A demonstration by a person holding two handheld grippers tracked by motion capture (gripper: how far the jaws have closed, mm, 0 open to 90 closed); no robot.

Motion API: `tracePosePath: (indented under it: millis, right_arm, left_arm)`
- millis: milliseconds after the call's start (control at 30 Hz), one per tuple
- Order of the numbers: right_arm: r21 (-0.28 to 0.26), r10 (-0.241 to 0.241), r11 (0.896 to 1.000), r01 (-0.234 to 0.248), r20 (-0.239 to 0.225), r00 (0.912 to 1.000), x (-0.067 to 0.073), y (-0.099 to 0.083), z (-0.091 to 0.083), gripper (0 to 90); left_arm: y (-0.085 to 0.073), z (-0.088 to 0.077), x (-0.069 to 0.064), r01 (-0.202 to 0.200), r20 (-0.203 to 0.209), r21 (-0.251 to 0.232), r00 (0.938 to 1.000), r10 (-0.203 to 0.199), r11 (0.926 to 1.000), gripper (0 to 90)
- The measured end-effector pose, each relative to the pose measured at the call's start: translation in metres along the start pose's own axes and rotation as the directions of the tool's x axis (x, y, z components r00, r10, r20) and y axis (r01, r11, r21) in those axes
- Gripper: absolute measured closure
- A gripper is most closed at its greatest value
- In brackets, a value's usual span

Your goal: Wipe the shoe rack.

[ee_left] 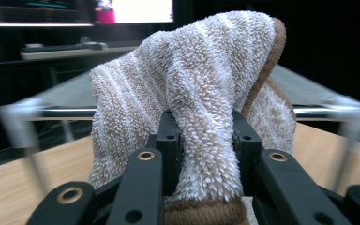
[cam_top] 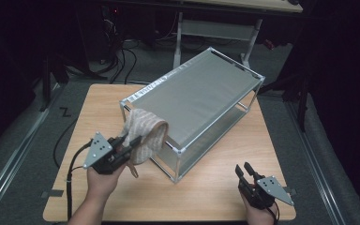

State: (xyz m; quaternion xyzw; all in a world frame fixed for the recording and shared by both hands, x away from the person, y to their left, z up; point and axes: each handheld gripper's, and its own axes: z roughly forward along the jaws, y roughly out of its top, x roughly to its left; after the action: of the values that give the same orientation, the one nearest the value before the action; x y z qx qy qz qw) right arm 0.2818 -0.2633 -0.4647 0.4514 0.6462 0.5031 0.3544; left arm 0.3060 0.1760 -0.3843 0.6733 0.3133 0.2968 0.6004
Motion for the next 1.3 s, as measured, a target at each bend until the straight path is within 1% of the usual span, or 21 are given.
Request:
tracePosePath:
  millis: [100,167,233,300,400,467,533,600,667,700,733,767,800,833,933,967,1033,1100,1167,1200,1300]
  right_arm:
    - [-0.003,0.0,1.0,0.0,-0.002,1.0,0.0,0.0,-0.001,62.3]
    - [-0.004,0.004,1.0,-0.004,0.001,1.0,-0.001,0.0,-0.001,62.4]
    - [-0.005,0.006,1.0,-0.006,0.002,1.0,-0.001,0.0,-0.002,62.3]
    - [-0.006,0.006,1.0,-0.006,0.003,1.0,-0.002,0.0,-0.002,62.3]
    - [-0.007,0.004,1.0,-0.004,0.002,1.0,-0.002,0.0,-0.002,62.3]
    - [-0.007,0.004,1.0,-0.004,0.002,1.0,-0.003,0.0,-0.002,62.4]
    - [-0.009,0.009,1.0,-0.009,0.004,1.0,-0.003,0.001,-0.003,62.3]
    - [-0.01,0.008,1.0,-0.008,0.005,1.0,-0.003,0.001,-0.003,62.3]
    - [-0.009,0.009,1.0,-0.009,0.007,0.9999,-0.003,0.001,-0.003,62.4]
    - [-0.008,0.01,1.0,-0.01,0.007,0.9999,-0.003,0.001,-0.003,62.4]
    - [-0.008,0.009,1.0,-0.009,0.006,0.9999,-0.003,0.001,-0.003,62.3]
    - [-0.009,0.009,1.0,-0.009,0.006,0.9999,-0.003,0.001,-0.003,62.4]
    - [-0.008,0.01,1.0,-0.01,0.006,0.9999,-0.003,0.001,-0.003,62.4]
    - [-0.007,0.01,1.0,-0.01,0.006,0.9999,-0.003,0.001,-0.003,62.4]
    - [-0.007,0.01,1.0,-0.01,0.004,0.9999,-0.003,0.0,-0.003,62.4]
    - [-0.007,0.01,1.0,-0.01,0.005,0.9999,-0.003,0.0,-0.003,62.3]
    - [-0.007,0.011,1.0,-0.01,0.004,0.9999,-0.003,0.0,-0.003,62.4]
    - [-0.007,0.01,1.0,-0.01,0.005,0.9999,-0.003,0.0,-0.002,62.3]
    - [-0.005,0.009,1.0,-0.009,0.002,1.0,-0.003,0.0,-0.002,62.3]
    - [-0.004,0.006,1.0,-0.006,0.001,1.0,-0.003,0.0,-0.002,62.3]
    - [-0.004,0.007,1.0,-0.007,0.002,1.0,-0.001,0.0,-0.002,62.3]
  left_arm:
    - [0.0,0.005,-0.019,-0.014,0.047,0.002,0.9988,0.014,0.9999,70.8]
    - [0.001,0.008,-0.028,-0.022,0.07,0.0,0.9973,0.022,0.9998,70.7]
    - [0.002,0.011,-0.03,-0.033,0.067,0.004,0.9972,0.032,0.9995,70.7]
    - [0.003,0.013,-0.025,-0.027,0.057,0.009,0.998,0.027,0.9996,70.7]
    - [0.005,0.014,-0.013,-0.032,0.015,0.017,0.9994,0.031,0.9994,70.7]
    - [0.005,0.015,0.0,-0.031,-0.024,0.027,0.9992,0.032,0.9991,70.7]
    - [0.004,0.016,0.013,-0.023,-0.061,0.037,0.9978,0.026,0.9991,70.7]
    - [0.004,0.017,0.027,-0.013,-0.102,0.041,0.9946,0.017,0.9991,70.7]
    - [0.003,0.017,0.042,-0.001,-0.146,0.044,0.9892,0.007,0.999,70.7]
    - [0.003,0.017,0.051,0.01,-0.173,0.048,0.9849,-0.002,0.9988,70.8]
    - [0.003,0.017,0.054,0.014,-0.183,0.05,0.9832,-0.004,0.9987,70.8]
    - [0.003,0.017,0.062,0.021,-0.207,0.052,0.9784,-0.009,0.9984,70.7]
    - [0.003,0.017,0.066,0.021,-0.218,0.055,0.9759,-0.009,0.9983,70.7]
    - [0.003,0.017,0.072,0.025,-0.236,0.061,0.9718,-0.01,0.9978,70.8]
    - [0.001,0.017,0.086,0.053,-0.268,0.064,0.9629,-0.034,0.9965,70.7]
    - [0.001,0.017,0.088,0.056,-0.272,0.065,0.9615,-0.037,0.9963,70.7]
    - [0.001,0.017,0.09,0.06,-0.268,0.066,0.9625,-0.04,0.996,70.8]
    - [0.001,0.016,0.086,0.055,-0.26,0.063,0.9648,-0.037,0.9965,70.8]
    - [0.001,0.016,0.08,0.047,-0.24,0.063,0.9703,-0.031,0.9969,70.8]
    - [0.001,0.016,0.074,0.032,-0.225,0.064,0.9742,-0.017,0.9974,70.8]
    - [0.0,0.015,0.056,0.024,-0.174,0.053,0.9847,-0.014,0.9983,70.8]
